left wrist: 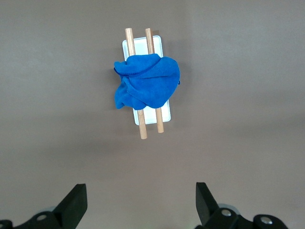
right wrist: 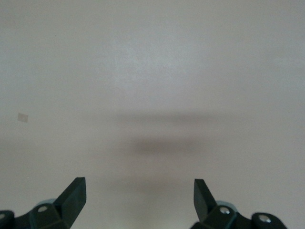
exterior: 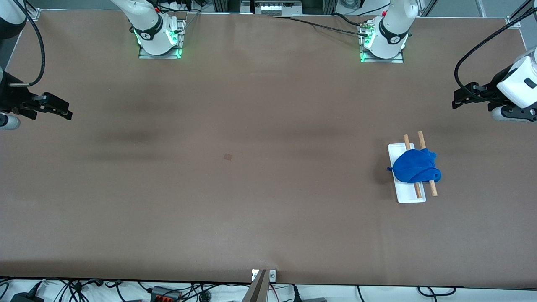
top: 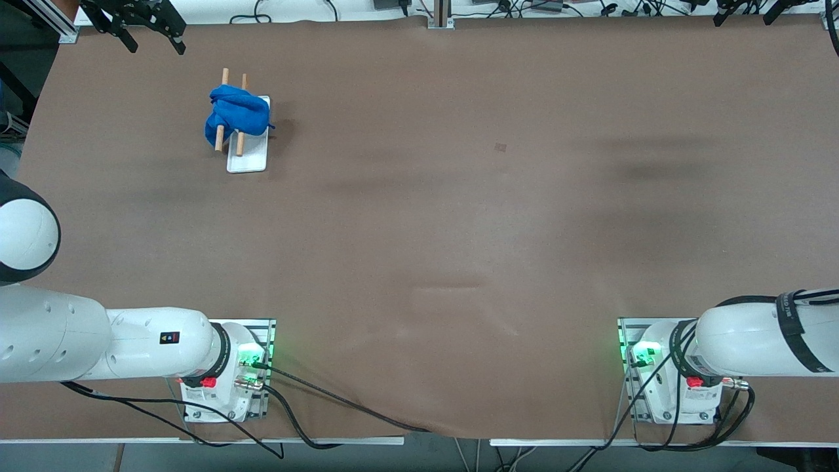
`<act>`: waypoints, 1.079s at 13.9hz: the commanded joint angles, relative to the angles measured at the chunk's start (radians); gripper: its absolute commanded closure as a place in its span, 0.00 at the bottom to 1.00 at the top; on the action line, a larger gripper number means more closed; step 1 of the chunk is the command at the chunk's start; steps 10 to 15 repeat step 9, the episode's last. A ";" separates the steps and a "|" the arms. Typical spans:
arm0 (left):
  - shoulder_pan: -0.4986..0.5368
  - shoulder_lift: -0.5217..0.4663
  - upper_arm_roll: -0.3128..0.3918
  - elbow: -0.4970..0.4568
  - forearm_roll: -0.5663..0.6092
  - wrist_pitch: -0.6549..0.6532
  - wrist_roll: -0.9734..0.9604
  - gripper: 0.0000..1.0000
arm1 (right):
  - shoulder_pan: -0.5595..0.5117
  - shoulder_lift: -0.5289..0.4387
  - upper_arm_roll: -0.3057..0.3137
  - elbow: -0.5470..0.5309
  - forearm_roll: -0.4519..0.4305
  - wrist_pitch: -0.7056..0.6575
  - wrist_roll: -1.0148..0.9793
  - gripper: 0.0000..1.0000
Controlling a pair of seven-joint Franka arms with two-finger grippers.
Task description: Pass towel and hang on rack
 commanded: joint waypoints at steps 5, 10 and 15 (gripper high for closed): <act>0.000 -0.033 0.003 -0.037 -0.006 0.017 -0.039 0.00 | -0.002 -0.009 -0.002 0.005 0.003 -0.014 -0.003 0.00; 0.000 -0.034 0.003 -0.037 -0.006 0.017 -0.066 0.00 | 0.000 -0.009 0.001 0.005 0.003 -0.013 -0.003 0.00; 0.000 -0.034 0.003 -0.037 -0.006 0.017 -0.066 0.00 | 0.000 -0.009 0.001 0.005 0.003 -0.013 -0.003 0.00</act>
